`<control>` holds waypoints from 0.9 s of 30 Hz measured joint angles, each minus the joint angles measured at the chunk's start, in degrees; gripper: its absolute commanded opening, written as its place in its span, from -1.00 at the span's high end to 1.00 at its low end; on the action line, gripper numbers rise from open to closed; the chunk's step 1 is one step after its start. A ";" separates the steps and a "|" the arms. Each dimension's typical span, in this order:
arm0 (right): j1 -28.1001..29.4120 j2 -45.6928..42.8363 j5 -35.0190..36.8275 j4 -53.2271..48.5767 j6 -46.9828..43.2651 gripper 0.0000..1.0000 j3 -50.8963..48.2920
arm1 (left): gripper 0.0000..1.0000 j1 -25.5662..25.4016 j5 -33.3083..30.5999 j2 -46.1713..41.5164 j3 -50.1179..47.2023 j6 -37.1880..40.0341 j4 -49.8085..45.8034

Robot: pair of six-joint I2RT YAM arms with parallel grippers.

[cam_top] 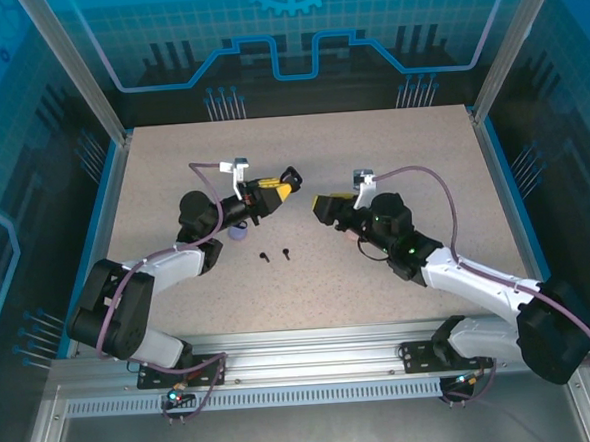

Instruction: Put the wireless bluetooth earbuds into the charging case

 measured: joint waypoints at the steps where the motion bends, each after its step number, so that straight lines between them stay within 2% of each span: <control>1: 0.00 0.00 0.13 0.20 0.11 -0.23 0.31 | 1.00 0.00 0.13 0.02 0.00 -0.31 0.83; 8: -0.81 -0.50 -0.13 0.52 0.74 -0.19 1.49 | 1.00 0.00 3.32 2.23 0.02 -4.76 6.82; 17: -5.31 -4.74 -5.03 0.55 1.18 -0.14 1.53 | 1.00 -0.13 9.64 2.75 2.93 -8.61 8.46; 27: -5.64 -2.75 -10.45 1.90 2.69 -0.06 4.70 | 1.00 -0.26 11.54 3.08 4.74 -10.36 8.96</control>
